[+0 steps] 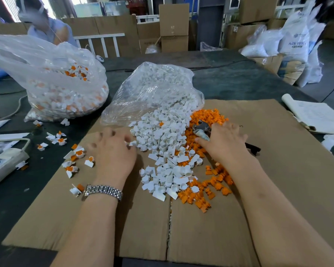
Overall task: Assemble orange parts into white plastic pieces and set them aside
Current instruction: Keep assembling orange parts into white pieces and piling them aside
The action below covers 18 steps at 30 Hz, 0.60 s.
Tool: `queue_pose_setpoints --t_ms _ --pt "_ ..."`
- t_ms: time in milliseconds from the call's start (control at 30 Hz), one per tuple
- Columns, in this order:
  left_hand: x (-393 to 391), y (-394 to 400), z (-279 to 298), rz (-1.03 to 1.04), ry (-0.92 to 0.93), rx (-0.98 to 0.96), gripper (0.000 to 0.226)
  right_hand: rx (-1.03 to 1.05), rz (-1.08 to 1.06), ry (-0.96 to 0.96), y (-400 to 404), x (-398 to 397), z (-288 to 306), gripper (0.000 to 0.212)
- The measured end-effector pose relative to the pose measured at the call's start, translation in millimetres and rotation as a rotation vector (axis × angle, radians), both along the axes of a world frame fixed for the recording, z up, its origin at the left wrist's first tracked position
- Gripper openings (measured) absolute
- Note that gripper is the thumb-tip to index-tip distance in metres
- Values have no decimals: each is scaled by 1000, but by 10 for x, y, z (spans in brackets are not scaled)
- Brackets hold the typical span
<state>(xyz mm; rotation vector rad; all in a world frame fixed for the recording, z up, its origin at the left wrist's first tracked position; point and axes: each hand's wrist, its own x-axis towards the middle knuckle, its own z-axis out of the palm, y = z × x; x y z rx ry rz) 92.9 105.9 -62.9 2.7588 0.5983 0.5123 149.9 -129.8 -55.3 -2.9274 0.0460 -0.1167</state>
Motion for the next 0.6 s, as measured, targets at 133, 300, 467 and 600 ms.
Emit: queue_pose_setpoints --t_ms 133,300,467,600 --pt "29 -138 -54 -208 -13 -49 21 133 42 -119 -9 -9 88 53" --pt "20 -135 -73 -238 -55 -60 21 237 323 -24 -58 -65 202 12" --pt "4 -153 -64 -254 -48 -78 16 40 424 73 -88 -114 208 22" --pt "20 -147 -58 -252 -34 -58 17 -49 436 81 -102 -131 199 16"
